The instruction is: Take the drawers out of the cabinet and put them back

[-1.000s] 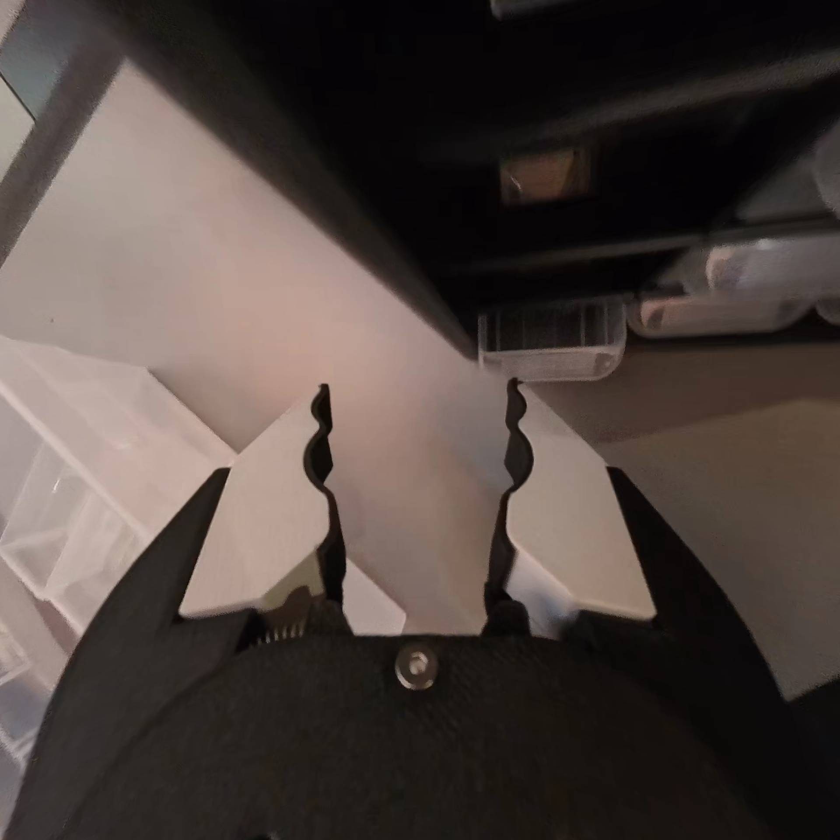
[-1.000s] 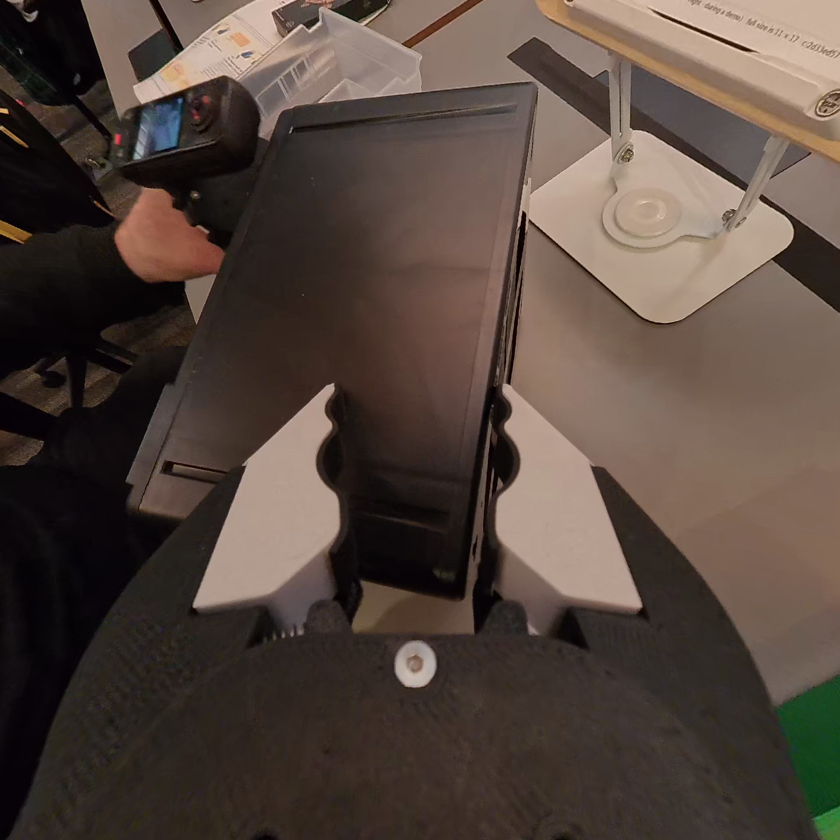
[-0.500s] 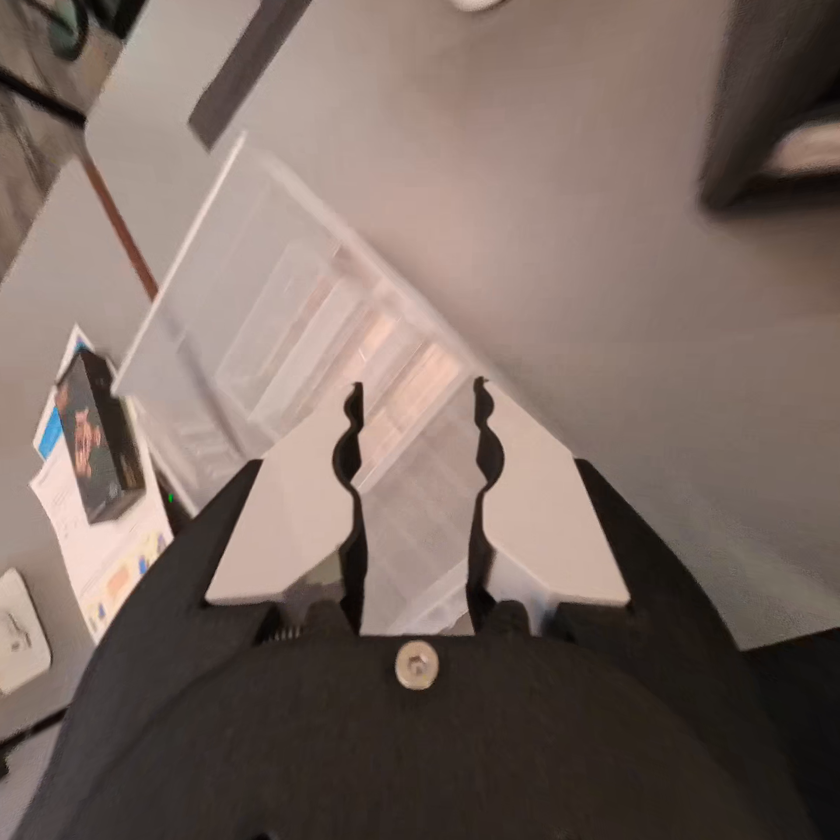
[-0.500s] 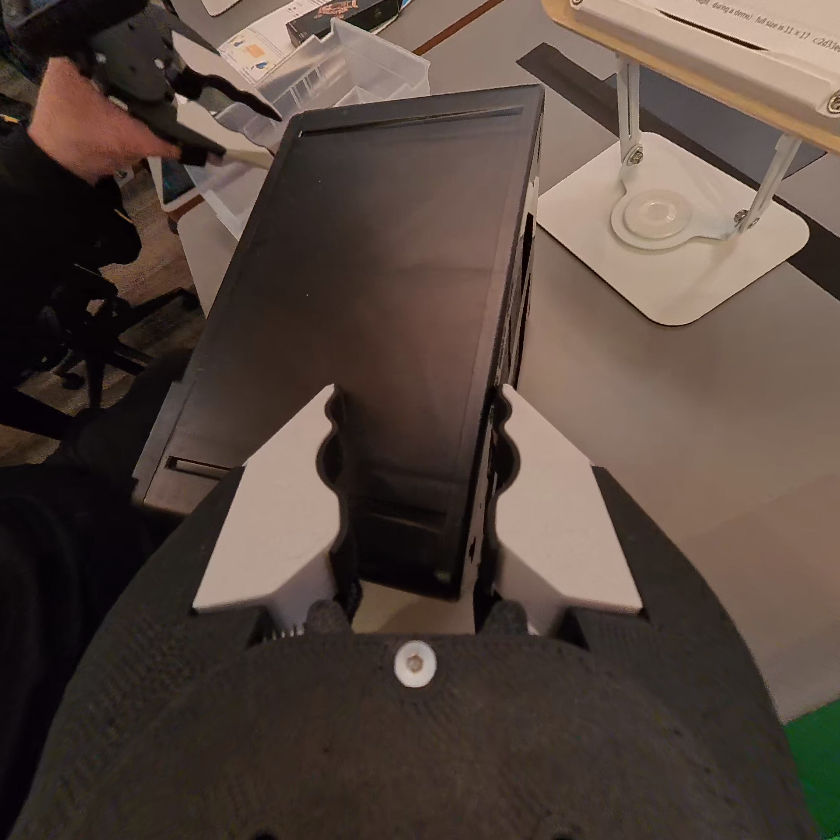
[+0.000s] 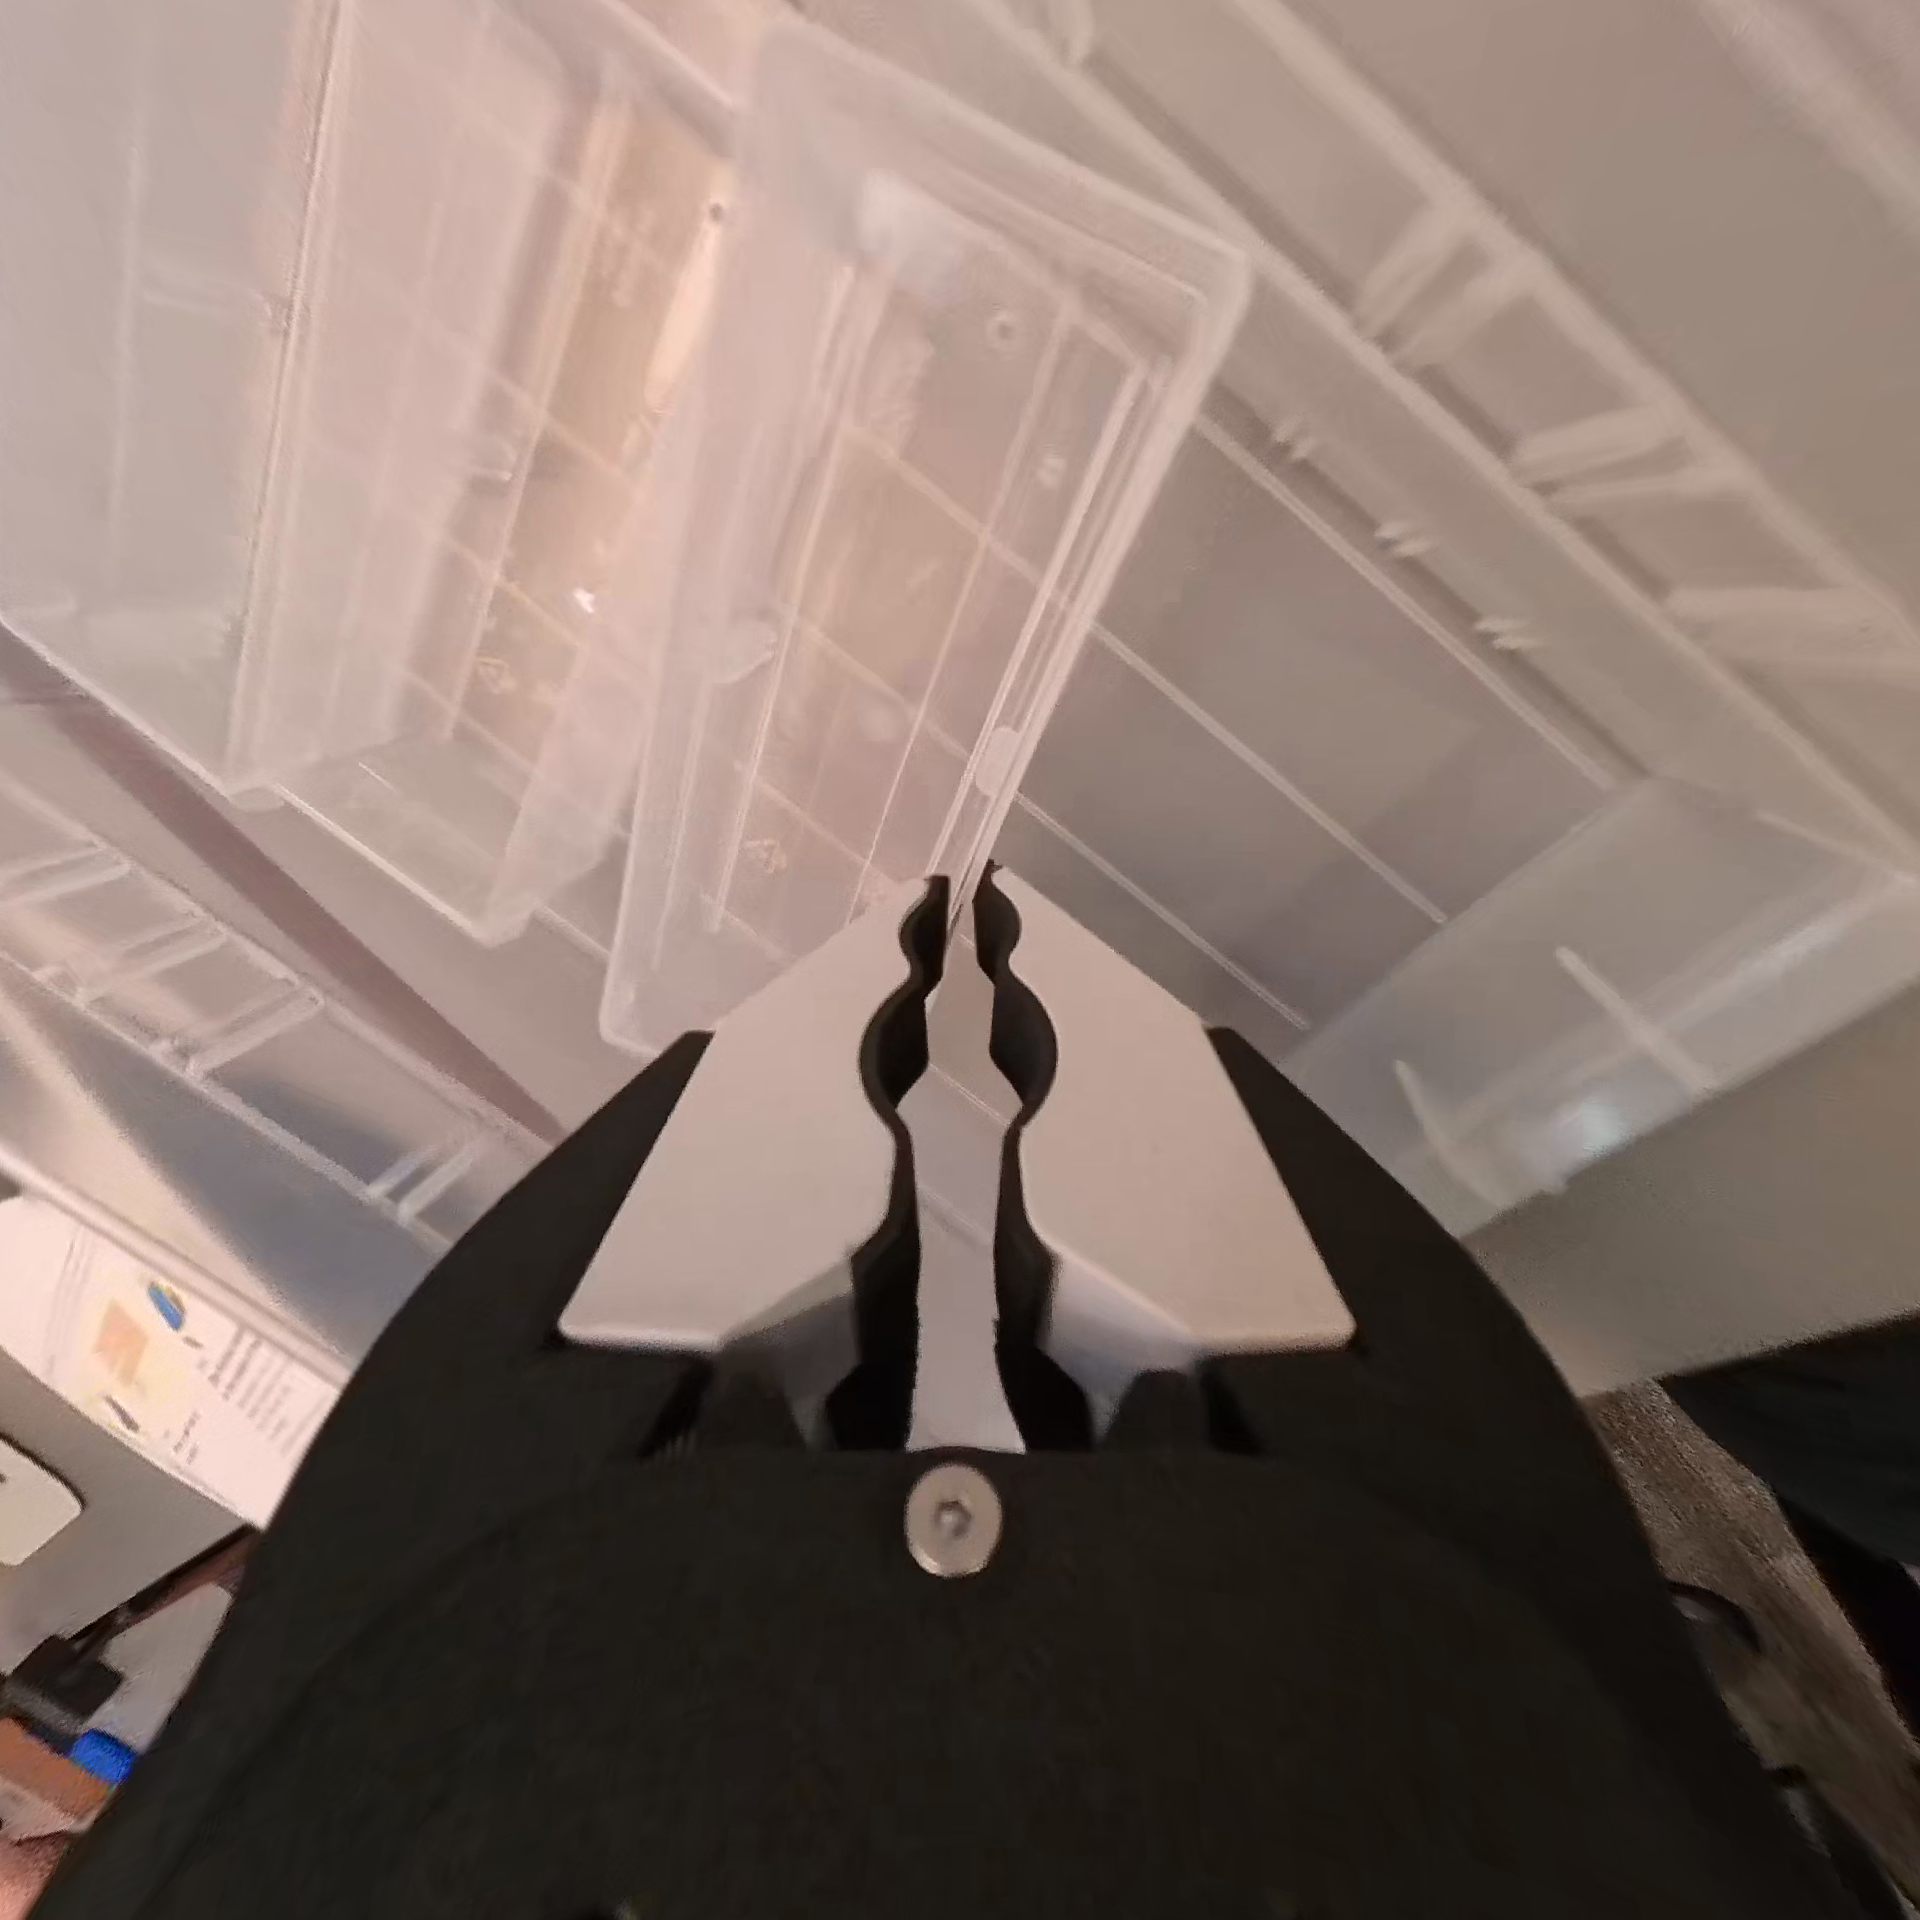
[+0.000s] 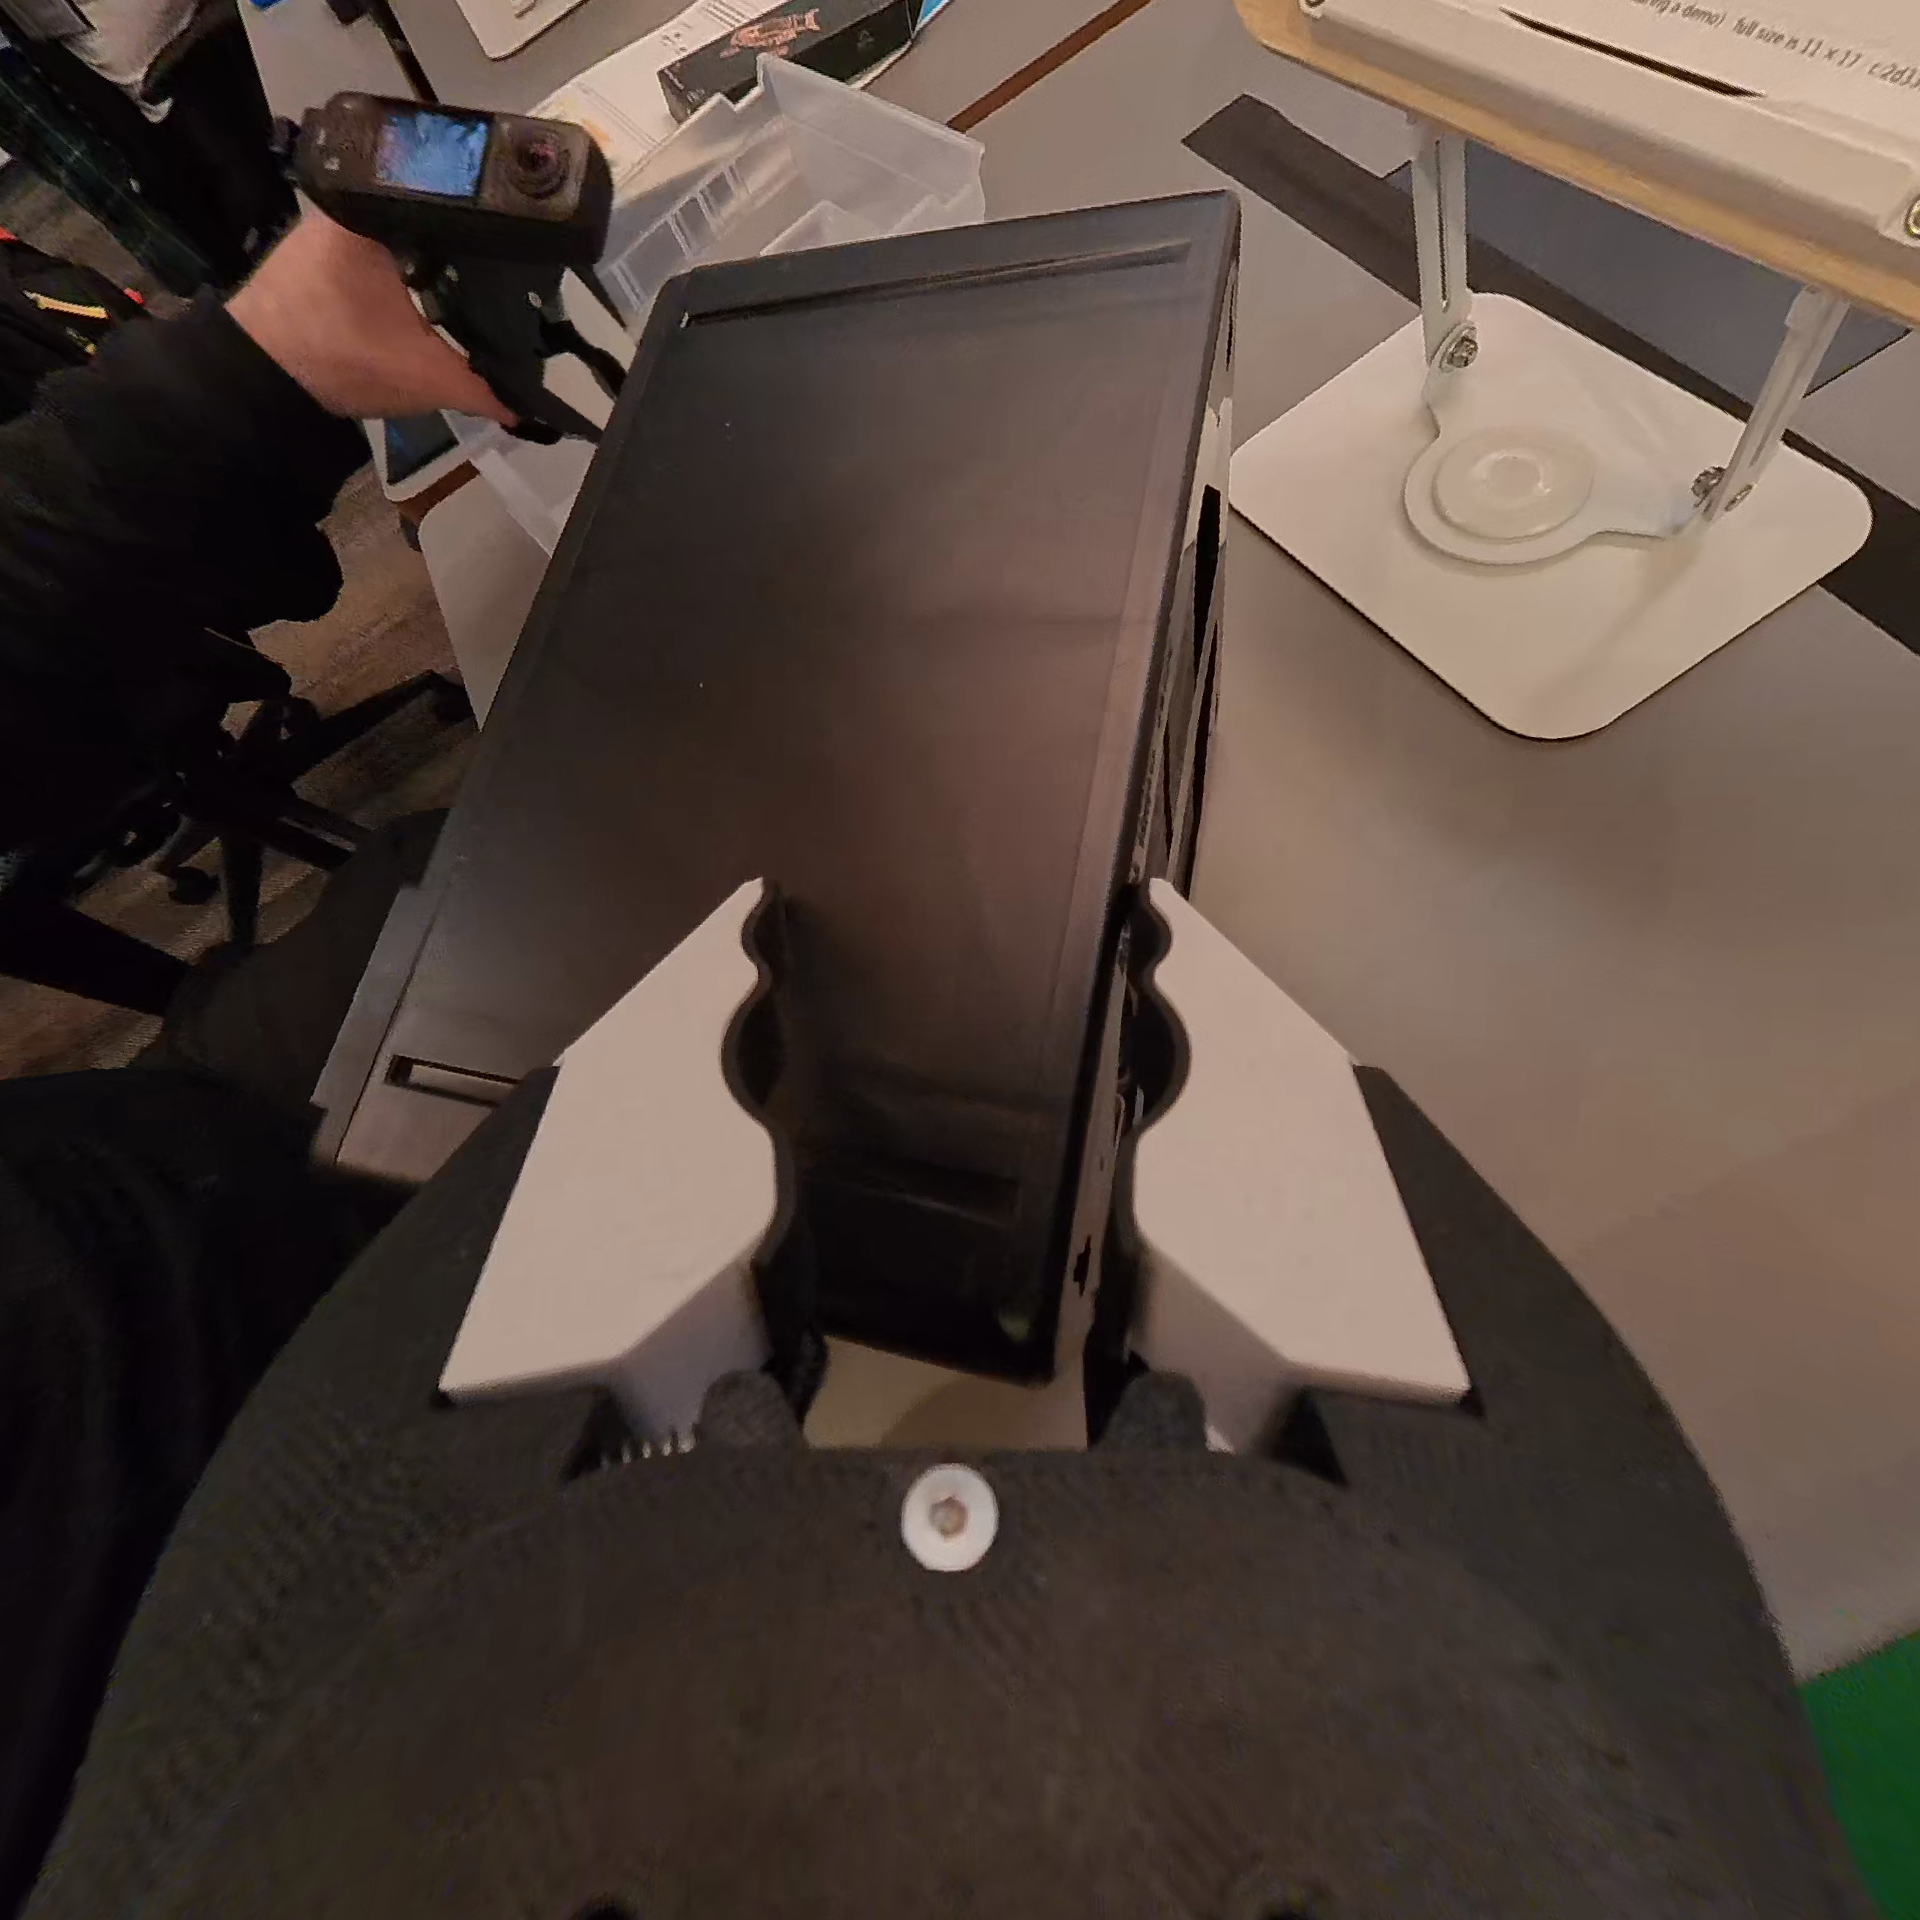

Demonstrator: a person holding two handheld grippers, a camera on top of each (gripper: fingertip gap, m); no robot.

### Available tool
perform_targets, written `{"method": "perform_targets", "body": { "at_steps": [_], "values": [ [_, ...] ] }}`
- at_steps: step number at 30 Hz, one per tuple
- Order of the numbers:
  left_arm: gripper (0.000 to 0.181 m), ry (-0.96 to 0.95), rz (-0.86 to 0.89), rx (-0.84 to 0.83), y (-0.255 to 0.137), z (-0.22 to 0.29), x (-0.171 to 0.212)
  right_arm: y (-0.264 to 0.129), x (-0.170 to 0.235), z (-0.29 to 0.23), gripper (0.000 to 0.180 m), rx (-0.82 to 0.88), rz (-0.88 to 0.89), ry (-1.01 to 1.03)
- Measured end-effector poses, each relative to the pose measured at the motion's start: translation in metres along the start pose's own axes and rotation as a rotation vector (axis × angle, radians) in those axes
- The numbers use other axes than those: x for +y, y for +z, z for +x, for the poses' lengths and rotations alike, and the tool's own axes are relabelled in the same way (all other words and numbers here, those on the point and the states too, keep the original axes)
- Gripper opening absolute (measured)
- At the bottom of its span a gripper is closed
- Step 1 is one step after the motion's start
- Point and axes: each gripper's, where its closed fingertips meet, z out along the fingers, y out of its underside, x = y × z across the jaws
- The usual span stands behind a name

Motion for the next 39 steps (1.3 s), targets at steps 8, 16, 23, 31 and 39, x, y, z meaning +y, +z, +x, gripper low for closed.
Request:
{"method": "perform_targets", "body": {
  "at_steps": [8, 16, 23, 31, 39],
  "values": [
    [0.0, -0.093, 0.185, -0.013, -0.08, 0.04, -0.012, 0.0, 0.0, 0.0, 0.066, -0.013, 0.008, 0.005],
    [0.0, -0.008, 0.324, 0.213, -0.116, 0.19, -0.056, 0.0, 0.0, 0.0, 0.065, -0.009, 0.006, 0.004],
    [0.006, 0.017, 0.262, 0.281, -0.06, 0.234, -0.067, 0.0, -0.001, 0.0, 0.066, -0.017, 0.023, 0.019],
    [0.106, -0.02, 0.402, 0.037, -0.063, 0.192, -0.065, -0.001, -0.001, 0.0, 0.066, -0.032, 0.025, 0.015],
    [0.106, 0.103, 0.254, 0.08, -0.017, 0.19, -0.062, -0.001, -0.001, -0.001, 0.066, -0.038, 0.028, 0.016]
  ]
}}
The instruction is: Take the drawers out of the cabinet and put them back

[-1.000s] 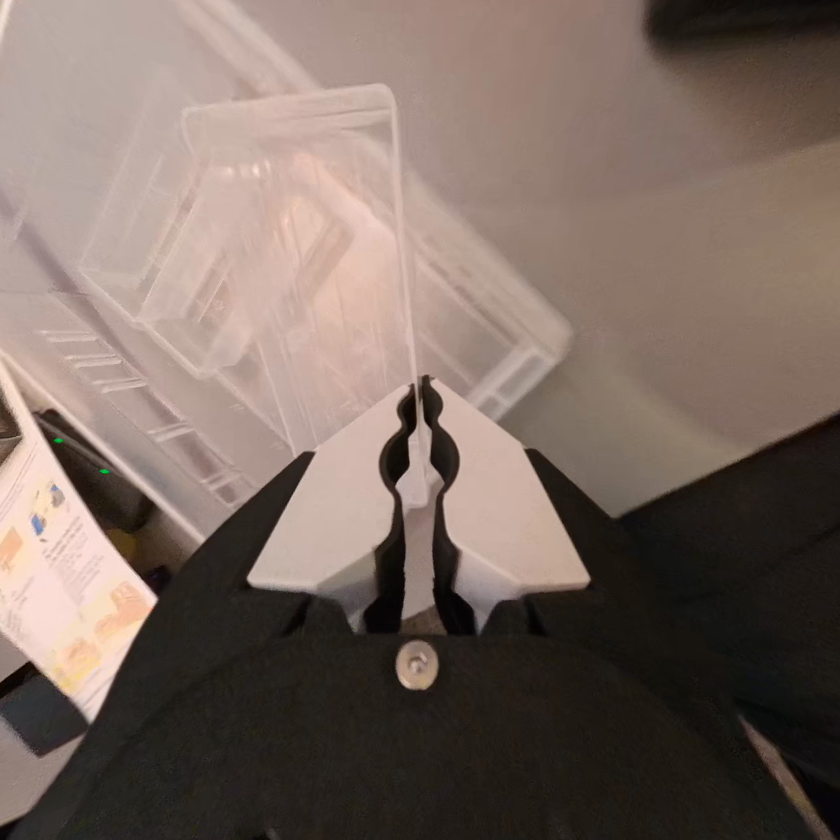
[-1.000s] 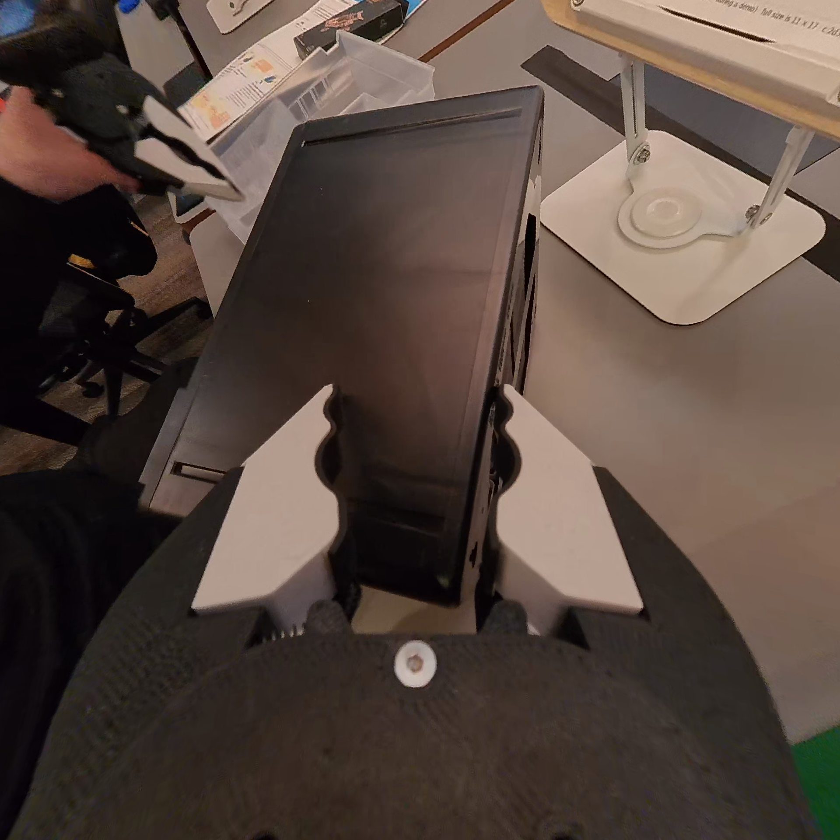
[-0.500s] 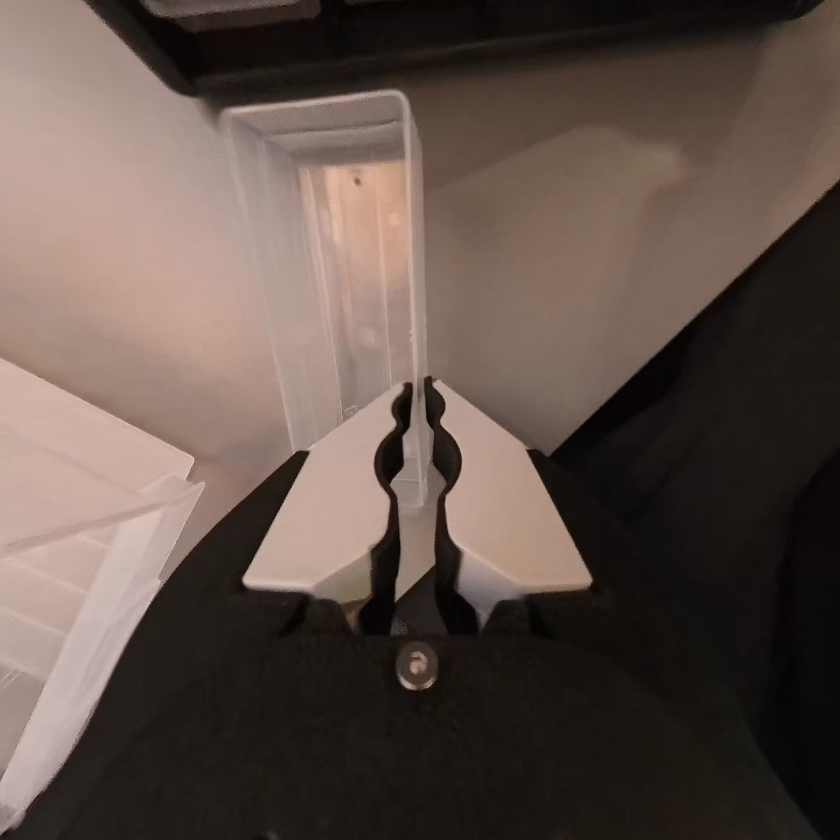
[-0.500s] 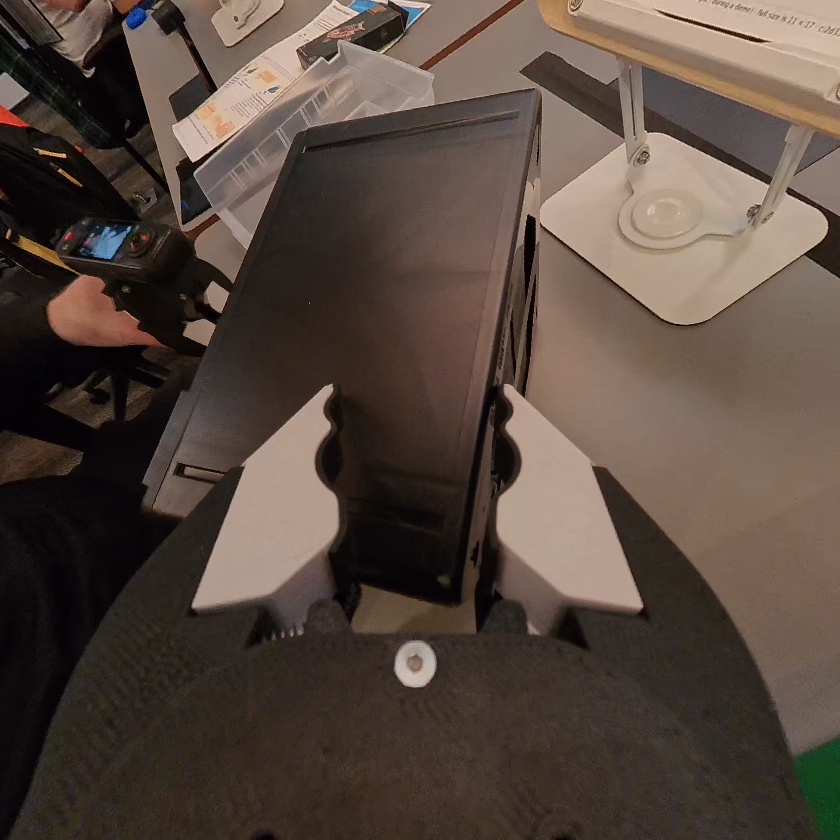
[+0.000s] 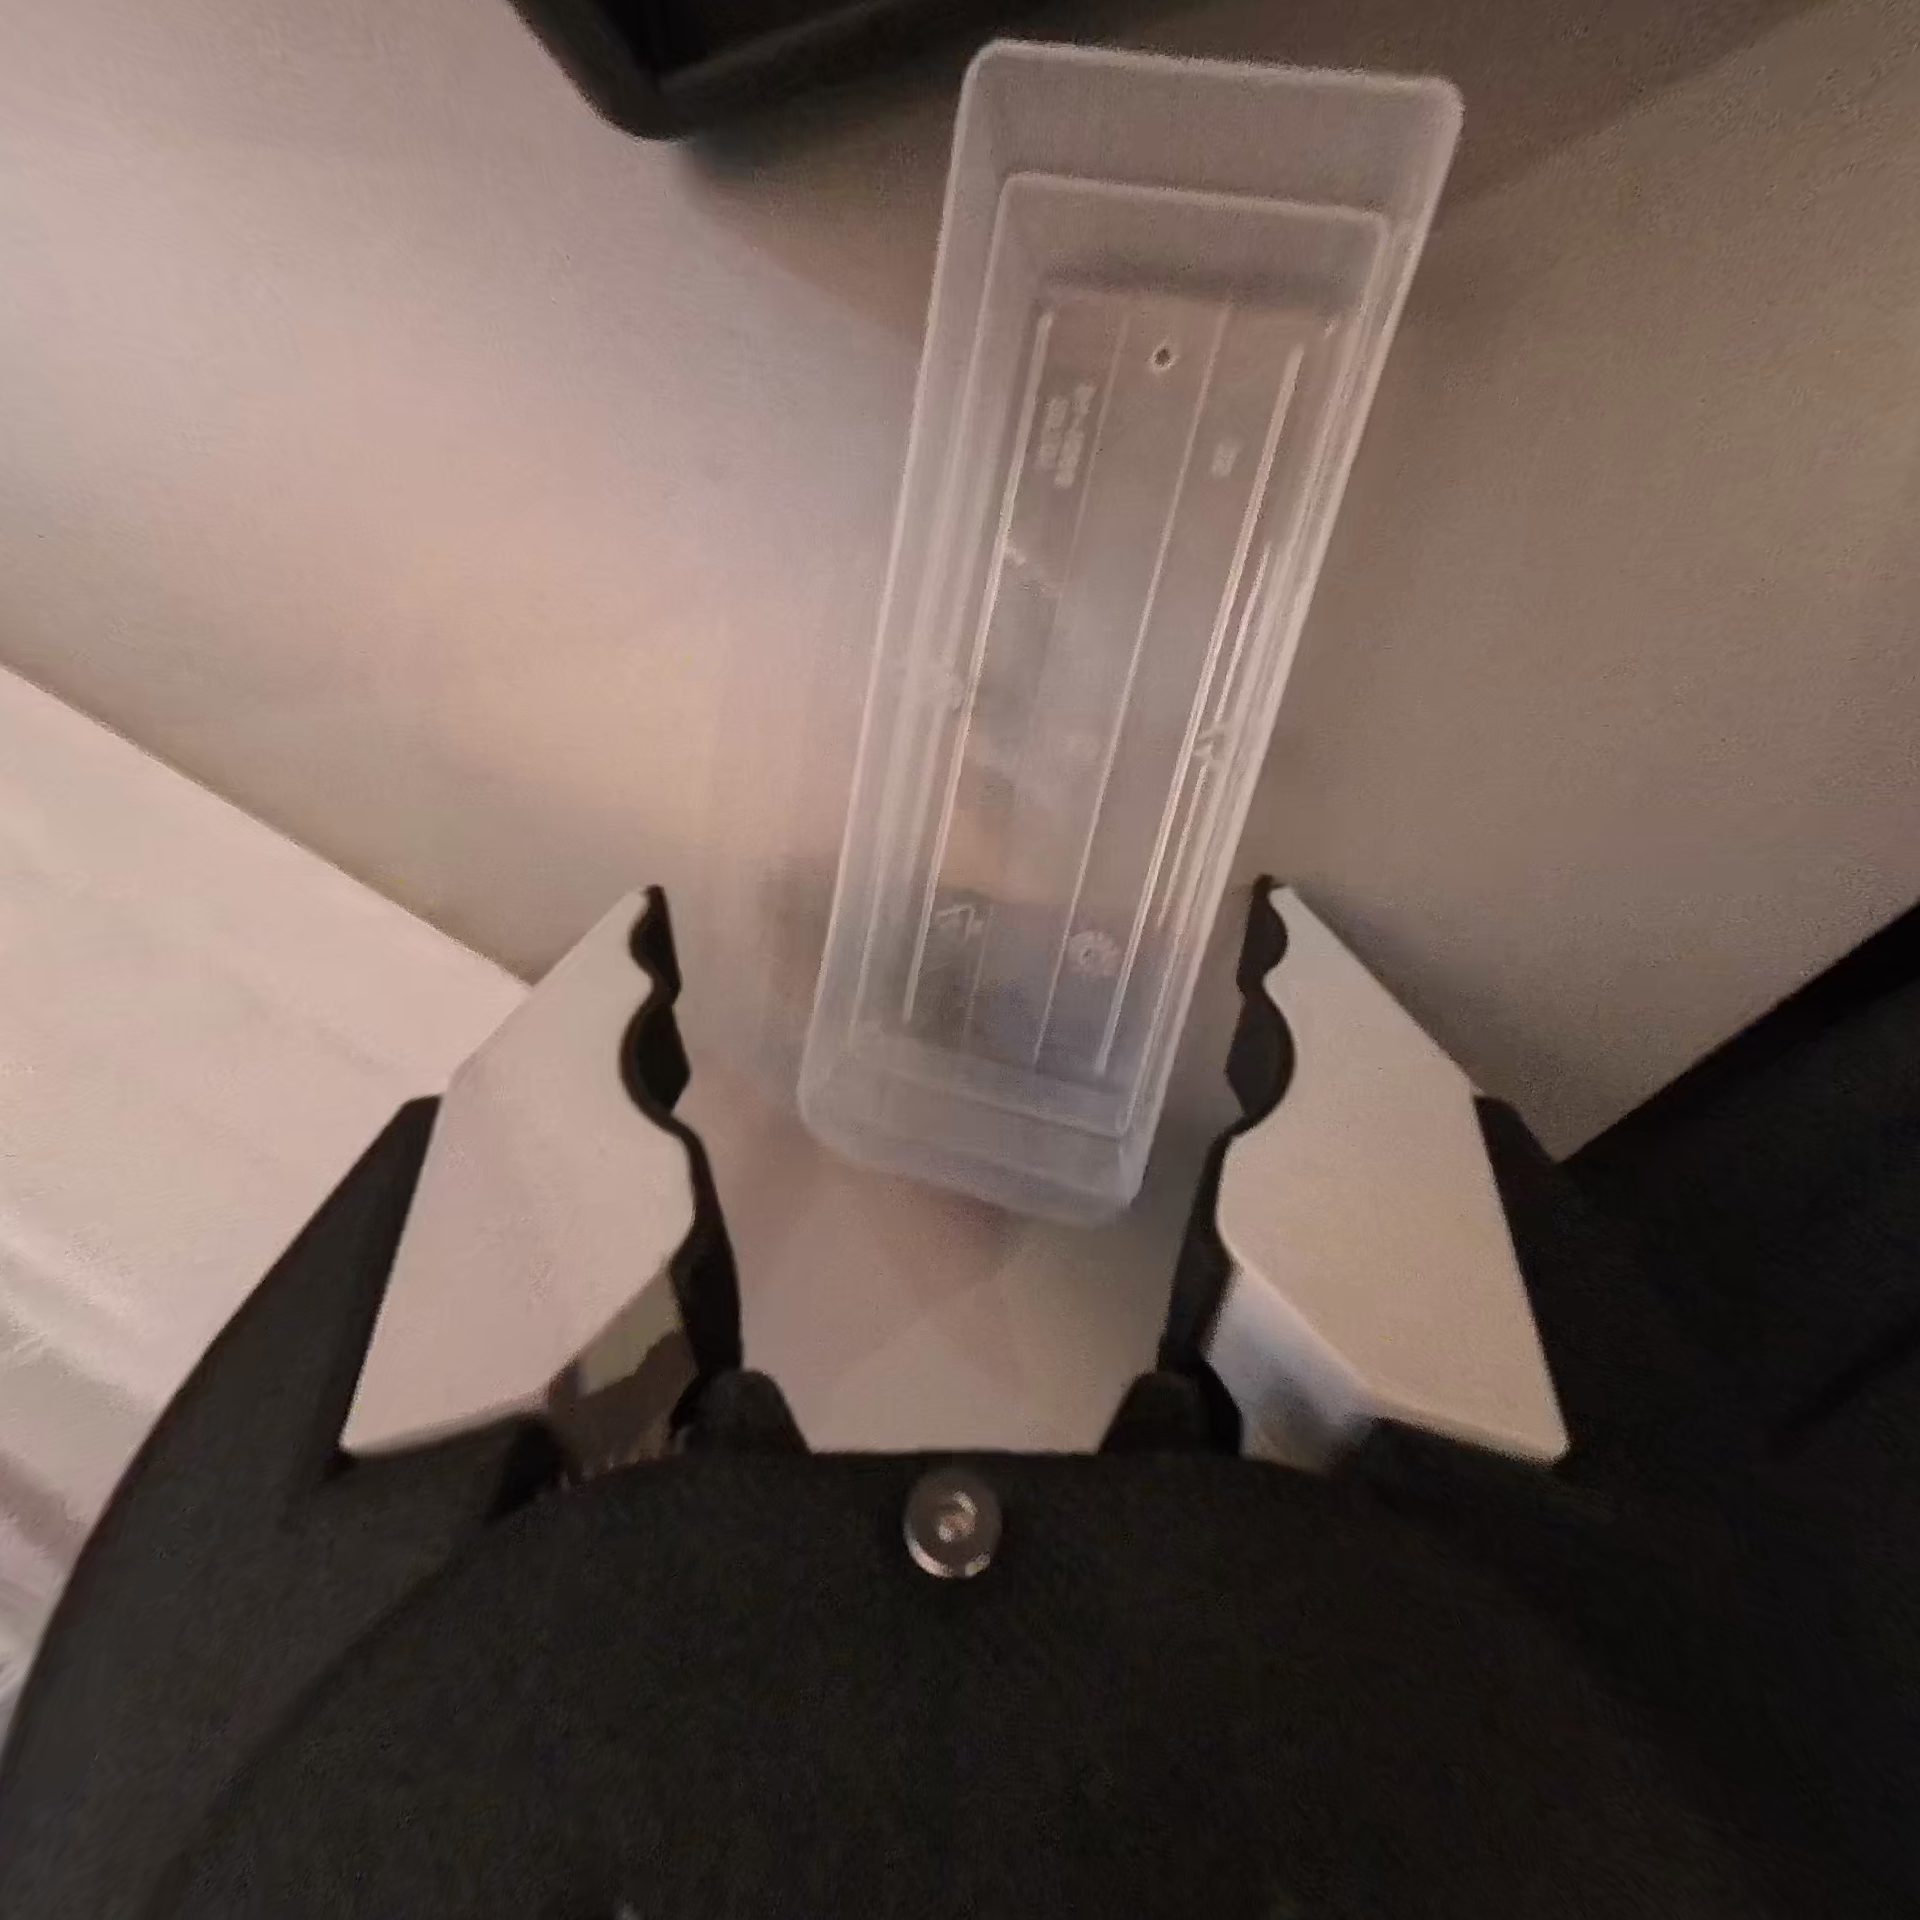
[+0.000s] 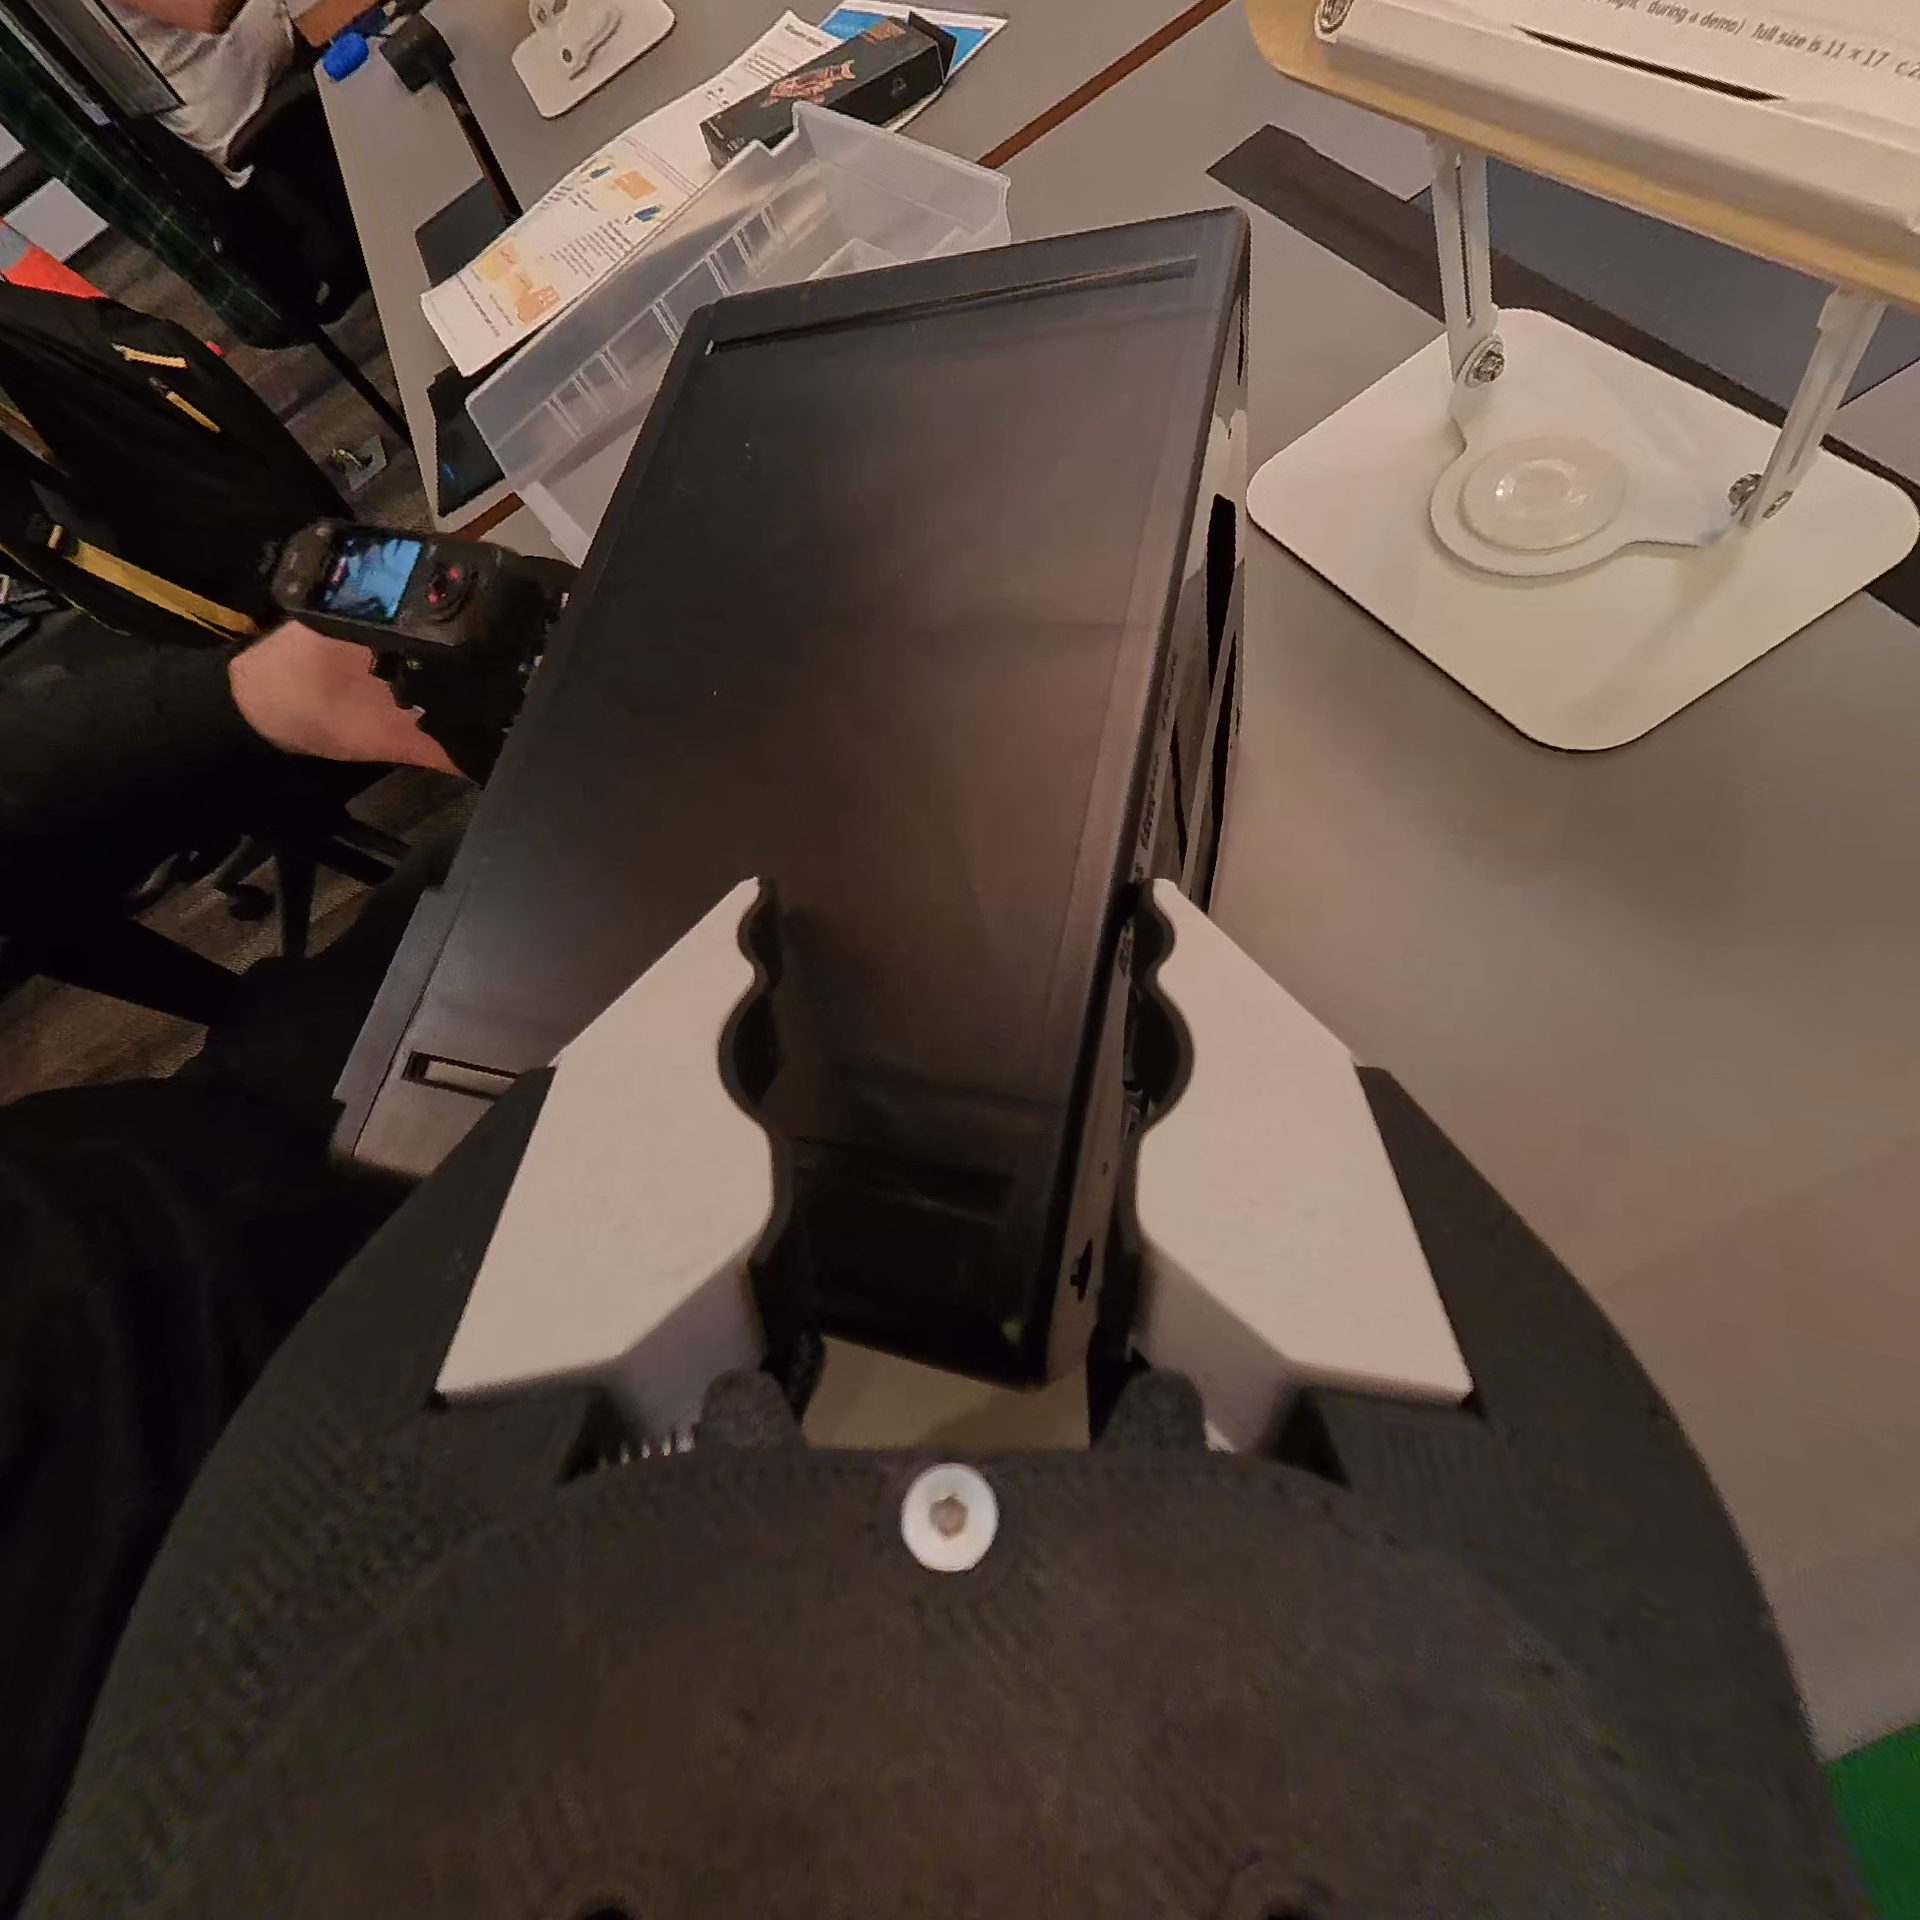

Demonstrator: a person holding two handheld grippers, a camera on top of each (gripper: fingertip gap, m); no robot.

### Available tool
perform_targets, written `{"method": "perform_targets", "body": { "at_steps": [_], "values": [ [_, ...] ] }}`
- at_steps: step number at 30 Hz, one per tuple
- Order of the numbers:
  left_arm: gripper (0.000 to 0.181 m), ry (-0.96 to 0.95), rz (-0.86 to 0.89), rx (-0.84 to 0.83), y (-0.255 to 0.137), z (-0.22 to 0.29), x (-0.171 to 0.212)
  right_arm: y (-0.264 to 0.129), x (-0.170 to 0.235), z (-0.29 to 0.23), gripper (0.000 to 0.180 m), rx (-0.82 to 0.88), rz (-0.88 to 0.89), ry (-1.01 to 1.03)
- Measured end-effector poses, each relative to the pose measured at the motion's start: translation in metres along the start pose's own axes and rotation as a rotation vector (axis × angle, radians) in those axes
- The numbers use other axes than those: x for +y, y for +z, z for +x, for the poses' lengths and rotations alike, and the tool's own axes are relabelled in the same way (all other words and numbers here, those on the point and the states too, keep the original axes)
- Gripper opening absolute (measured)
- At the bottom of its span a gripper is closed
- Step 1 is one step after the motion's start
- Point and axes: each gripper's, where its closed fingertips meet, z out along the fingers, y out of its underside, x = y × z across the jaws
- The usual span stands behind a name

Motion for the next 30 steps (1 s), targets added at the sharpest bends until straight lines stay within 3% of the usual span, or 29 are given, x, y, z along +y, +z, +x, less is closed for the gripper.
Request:
{"method": "perform_targets", "body": {
  "at_steps": [3, 5, 10, 15, 22, 30],
  "values": [
    [0.068, -0.092, -0.025, 0.142, 0.002, 0.012, 0.0, 0.0, 0.0, 0.0, 0.066, 0.003, -0.002, -0.001],
    [0.064, -0.106, -0.01, 0.142, -0.003, 0.012, -0.001, 0.0, 0.0, 0.0, 0.067, 0.0, 0.0, 0.0],
    [0.061, -0.185, 0.035, 0.126, -0.036, 0.005, -0.019, 0.0, 0.0, 0.0, 0.067, -0.009, 0.003, -0.001],
    [0.06, -0.141, 0.033, 0.075, -0.061, -0.011, -0.052, -0.001, 0.0, 0.0, 0.067, -0.009, 0.005, 0.0],
    [0.059, -0.14, 0.006, 0.037, -0.058, -0.021, -0.068, -0.001, 0.0, 0.0, 0.067, -0.012, 0.006, -0.001],
    [0.059, -0.149, 0.136, -0.058, -0.044, -0.025, -0.095, -0.002, 0.001, 0.001, 0.067, -0.015, 0.007, -0.005]
  ]
}}
